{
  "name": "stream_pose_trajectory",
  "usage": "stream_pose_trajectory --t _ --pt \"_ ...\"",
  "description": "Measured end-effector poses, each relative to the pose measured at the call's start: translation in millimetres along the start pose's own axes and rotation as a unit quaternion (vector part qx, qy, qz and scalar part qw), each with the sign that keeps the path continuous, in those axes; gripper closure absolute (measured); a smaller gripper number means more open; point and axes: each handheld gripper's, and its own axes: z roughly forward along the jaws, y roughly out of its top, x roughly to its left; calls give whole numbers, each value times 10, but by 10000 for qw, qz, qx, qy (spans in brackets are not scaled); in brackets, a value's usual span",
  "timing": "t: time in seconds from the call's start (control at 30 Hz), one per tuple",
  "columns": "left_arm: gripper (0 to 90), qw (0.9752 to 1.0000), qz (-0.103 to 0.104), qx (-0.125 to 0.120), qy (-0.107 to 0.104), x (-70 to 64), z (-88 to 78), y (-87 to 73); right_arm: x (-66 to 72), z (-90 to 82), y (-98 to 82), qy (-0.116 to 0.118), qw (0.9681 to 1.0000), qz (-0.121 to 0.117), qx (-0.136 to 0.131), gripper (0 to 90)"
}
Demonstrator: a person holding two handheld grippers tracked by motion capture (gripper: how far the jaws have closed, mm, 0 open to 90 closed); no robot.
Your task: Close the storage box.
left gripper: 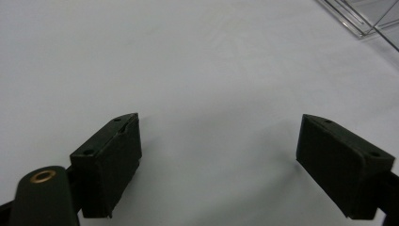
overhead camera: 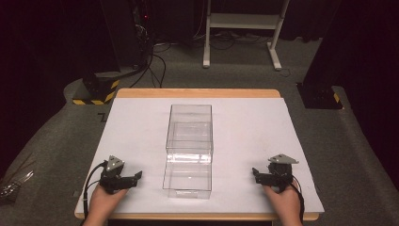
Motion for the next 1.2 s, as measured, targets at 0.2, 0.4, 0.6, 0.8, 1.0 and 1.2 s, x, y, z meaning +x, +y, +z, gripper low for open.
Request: stream_pose_trajectory --t 0.2,0.4,0.6,0.8,1.0,1.2 --pt "148 9998 111 -187 -17 15 -84 13 0 0 0 0 10000 0 0 108" --pt "148 9993 123 -339 -50 -13 -165 34 0 0 -1 3 10000 8 1 108" --pt "148 9983 109 -518 -259 -95 -232 62 1 -1 -2 5 10000 8 -1 108" --pt "149 9966 208 -688 -406 -215 -320 102 0 0 -2 6 10000 9 -1 108" --pt "150 9948 347 -819 -498 -337 -383 148 0 0 -2 6 10000 11 1 108" --pt "150 9926 369 -945 -667 -443 -445 180 0 0 -2 6 10000 10 2 108"
